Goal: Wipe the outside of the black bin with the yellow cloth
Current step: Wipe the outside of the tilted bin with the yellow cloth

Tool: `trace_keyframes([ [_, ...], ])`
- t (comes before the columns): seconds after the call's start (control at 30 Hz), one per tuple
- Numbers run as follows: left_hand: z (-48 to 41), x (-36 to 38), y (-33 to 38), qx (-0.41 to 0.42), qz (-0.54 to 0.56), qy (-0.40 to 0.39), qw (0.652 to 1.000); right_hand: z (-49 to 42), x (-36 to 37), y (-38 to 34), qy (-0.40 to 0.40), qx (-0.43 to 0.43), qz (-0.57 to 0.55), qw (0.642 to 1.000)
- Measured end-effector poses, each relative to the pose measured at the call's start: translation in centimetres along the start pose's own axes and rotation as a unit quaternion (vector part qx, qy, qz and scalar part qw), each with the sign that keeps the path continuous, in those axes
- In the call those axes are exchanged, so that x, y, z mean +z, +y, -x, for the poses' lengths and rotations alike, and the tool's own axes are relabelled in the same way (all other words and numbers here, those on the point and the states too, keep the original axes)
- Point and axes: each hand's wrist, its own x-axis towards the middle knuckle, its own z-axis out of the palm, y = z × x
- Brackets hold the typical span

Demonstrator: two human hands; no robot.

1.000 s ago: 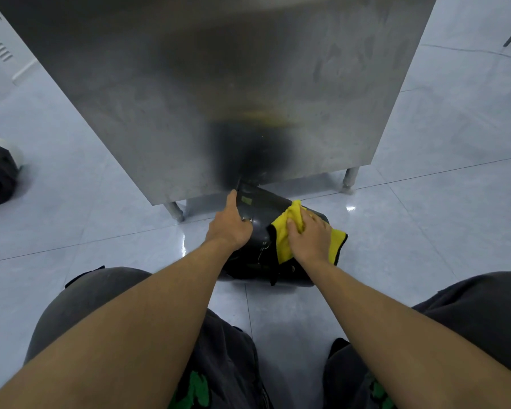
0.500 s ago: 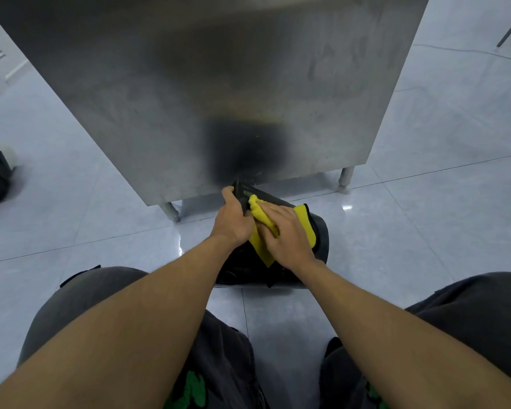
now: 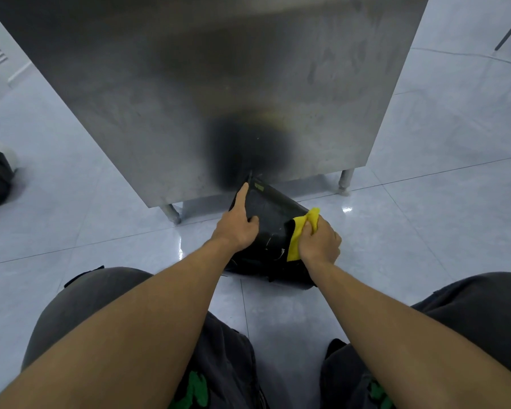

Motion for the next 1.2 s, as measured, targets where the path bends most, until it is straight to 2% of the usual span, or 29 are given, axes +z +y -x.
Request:
trace_keyframes([
  [0.1, -0.2, 0.1, 0.2, -0.004, 0.004, 0.005, 1.000, 0.8, 0.1, -0.3, 0.019, -0.143, -0.017, 0.989],
  [0.17, -0.3, -0.1, 0.5, 0.003, -0.006, 0.012, 1.000, 1.2, 0.4, -0.8, -0.005, -0.224, -0.029, 0.974],
  [0.3, -0.2, -0.4, 1.2, 0.005, -0.025, 0.034, 0.999, 2.1, 0.5, -2.6, -0.079, -0.354, -0.067, 0.929],
  [0.37, -0.1, -0.3, 1.3, 0.001, -0.006, 0.055, 0.998, 2.5, 0.3, -2.8, -0.086, -0.384, -0.079, 0.916],
  [0.43, 0.0, -0.2, 1.6, 0.003, 0.007, 0.057, 0.998, 2.7, 0.3, -2.6, -0.075, -0.359, -0.074, 0.927],
  [0.6, 0.1, -0.7, 1.6, 0.004, -0.036, 0.039, 0.999, 1.9, 0.6, -1.8, -0.071, -0.195, 0.015, 0.978],
  [0.73, 0.3, -1.0, 1.1, -0.010, -0.125, 0.046, 0.991, 0.9, 0.5, -0.9, -0.060, -0.089, 0.033, 0.994],
  [0.83, 0.4, -1.0, 0.9, -0.002, -0.115, 0.052, 0.992, 0.5, 0.4, -1.8, -0.044, -0.022, 0.005, 0.999],
  [0.9, 0.4, -0.8, 0.9, 0.005, -0.097, 0.052, 0.994, 0.3, 0.2, -2.8, -0.057, -0.027, -0.027, 0.998],
  [1.03, -0.2, -0.3, 1.0, 0.021, -0.069, 0.034, 0.997, 0.7, -0.5, -5.1, -0.110, -0.184, -0.096, 0.972],
  [1.13, -0.7, -0.2, 1.3, 0.013, -0.035, 0.024, 0.999, 2.1, -0.3, -5.1, -0.121, -0.355, -0.106, 0.921],
  [1.2, -1.0, -0.2, 1.1, 0.002, -0.027, 0.031, 0.999, 3.4, -0.1, -4.3, -0.104, -0.428, -0.085, 0.894],
])
